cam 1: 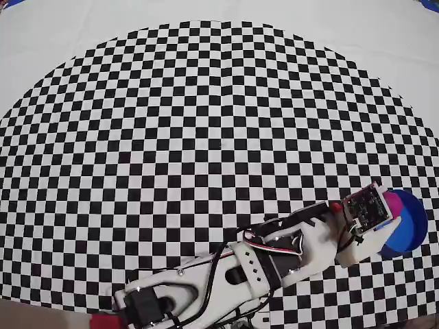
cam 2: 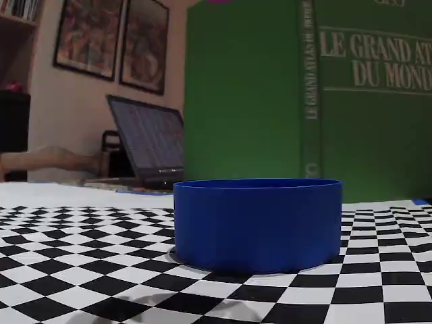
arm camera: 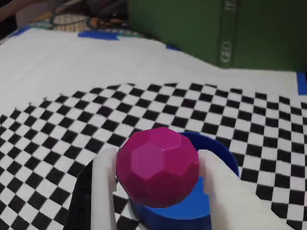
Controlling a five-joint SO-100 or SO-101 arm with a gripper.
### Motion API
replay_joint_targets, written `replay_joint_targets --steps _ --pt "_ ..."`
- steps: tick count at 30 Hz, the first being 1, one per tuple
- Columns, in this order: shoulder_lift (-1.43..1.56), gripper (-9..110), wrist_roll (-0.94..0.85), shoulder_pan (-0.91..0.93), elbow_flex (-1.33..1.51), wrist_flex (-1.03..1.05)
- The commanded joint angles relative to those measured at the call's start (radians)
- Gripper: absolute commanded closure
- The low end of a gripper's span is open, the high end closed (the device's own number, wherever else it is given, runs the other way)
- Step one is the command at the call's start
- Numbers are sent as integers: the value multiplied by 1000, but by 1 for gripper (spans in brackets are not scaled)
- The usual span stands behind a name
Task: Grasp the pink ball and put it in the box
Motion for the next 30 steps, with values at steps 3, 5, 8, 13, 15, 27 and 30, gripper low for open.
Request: replay_joint_targets --steps 3,5,8,13,15,27,30 --pt "-51 101 0 14 -21 -49" --pt "-58 101 0 15 -23 -49" --pt "-77 101 -2 20 -29 -49" --pt "-133 101 -2 34 -48 -57" --pt "-164 101 -2 38 -63 -57" --pt "-262 101 -3 44 -101 -51" --pt "-281 101 -3 44 -103 -51"
